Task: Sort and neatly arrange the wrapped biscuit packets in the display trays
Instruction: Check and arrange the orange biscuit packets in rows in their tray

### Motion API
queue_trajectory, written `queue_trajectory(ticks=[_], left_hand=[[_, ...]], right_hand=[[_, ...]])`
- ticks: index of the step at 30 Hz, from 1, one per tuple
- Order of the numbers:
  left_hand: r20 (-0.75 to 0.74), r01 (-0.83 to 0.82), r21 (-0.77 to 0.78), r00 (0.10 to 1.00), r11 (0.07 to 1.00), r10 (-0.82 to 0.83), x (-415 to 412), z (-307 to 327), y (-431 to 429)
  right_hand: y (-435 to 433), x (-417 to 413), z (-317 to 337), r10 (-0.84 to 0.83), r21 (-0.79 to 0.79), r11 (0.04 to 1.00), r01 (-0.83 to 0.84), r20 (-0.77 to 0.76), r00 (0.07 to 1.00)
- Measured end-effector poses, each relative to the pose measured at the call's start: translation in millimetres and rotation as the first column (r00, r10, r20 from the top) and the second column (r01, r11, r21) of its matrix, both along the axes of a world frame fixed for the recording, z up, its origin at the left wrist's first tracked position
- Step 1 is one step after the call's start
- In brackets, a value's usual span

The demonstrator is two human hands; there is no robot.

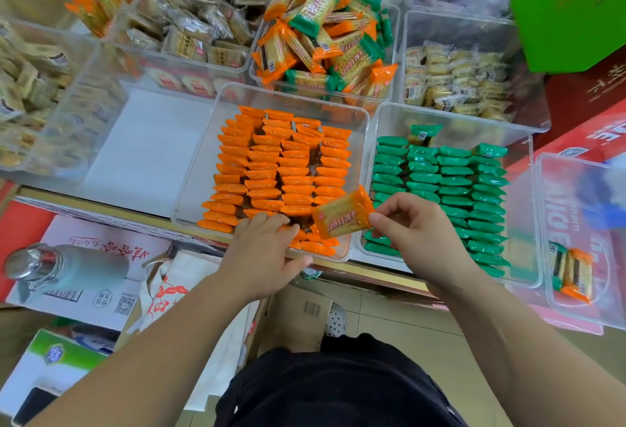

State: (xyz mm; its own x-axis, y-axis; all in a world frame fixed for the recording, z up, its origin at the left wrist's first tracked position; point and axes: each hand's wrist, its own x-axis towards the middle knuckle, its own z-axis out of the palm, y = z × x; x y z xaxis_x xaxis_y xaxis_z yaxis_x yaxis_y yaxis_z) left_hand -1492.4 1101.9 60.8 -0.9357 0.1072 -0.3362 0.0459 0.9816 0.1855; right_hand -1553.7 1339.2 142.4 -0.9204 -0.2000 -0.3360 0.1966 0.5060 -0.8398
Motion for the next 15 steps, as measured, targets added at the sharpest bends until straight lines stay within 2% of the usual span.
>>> queue_trajectory(ticks=[1,2,3,4,5,6,7,10,12,15], left_hand=[[-0.041,-0.066,0.128,0.997,0.99,0.072,5.6,6.4,1.5],[-0.066,-0.15,0.305,0.982,0.941,0.178,12.2,15.9,3.4],[-0.023,-0.26,0.511,0.949,0.819,0.315,19.7,28.3,6.4],[0.107,-0.377,0.689,0.898,0.619,0.428,27.5,44.3,12.0],[0.268,-0.48,0.782,0.835,0.397,0.481,34.7,60.5,18.1],[0.376,-0.539,0.812,0.777,0.225,0.505,40.8,75.5,23.1],[0.412,-0.557,0.819,0.739,0.138,0.533,46.1,86.6,26.2],[0.437,-0.549,0.835,0.631,-0.028,0.641,56.8,112.6,29.5],[0.399,-0.523,0.852,0.61,-0.03,0.685,60.6,123.1,26.2],[0.351,-0.5,0.866,0.629,0.015,0.694,66.2,134.4,21.4]], right_hand=[[1.0,4.9,2.6,-0.028,-0.091,0.995,0.034,0.071,0.997],[1.9,10.2,5.3,-0.035,-0.18,0.982,0.06,0.137,0.99],[2.3,15.6,7.4,-0.027,-0.264,0.961,0.078,0.194,0.981],[2.4,20.9,10.0,-0.011,-0.334,0.938,0.094,0.243,0.97],[2.1,26.4,12.3,0.008,-0.39,0.914,0.107,0.283,0.959],[1.2,31.9,14.8,0.026,-0.429,0.896,0.116,0.31,0.95],[0.0,36.8,16.7,0.031,-0.45,0.884,0.126,0.325,0.945],[-4.9,48.6,21.6,-0.003,-0.446,0.885,0.136,0.285,0.959],[-9.4,54.5,27.1,-0.051,-0.429,0.892,0.144,0.221,0.974],[-13.6,60.5,31.7,-0.092,-0.413,0.898,0.152,0.163,0.982]])
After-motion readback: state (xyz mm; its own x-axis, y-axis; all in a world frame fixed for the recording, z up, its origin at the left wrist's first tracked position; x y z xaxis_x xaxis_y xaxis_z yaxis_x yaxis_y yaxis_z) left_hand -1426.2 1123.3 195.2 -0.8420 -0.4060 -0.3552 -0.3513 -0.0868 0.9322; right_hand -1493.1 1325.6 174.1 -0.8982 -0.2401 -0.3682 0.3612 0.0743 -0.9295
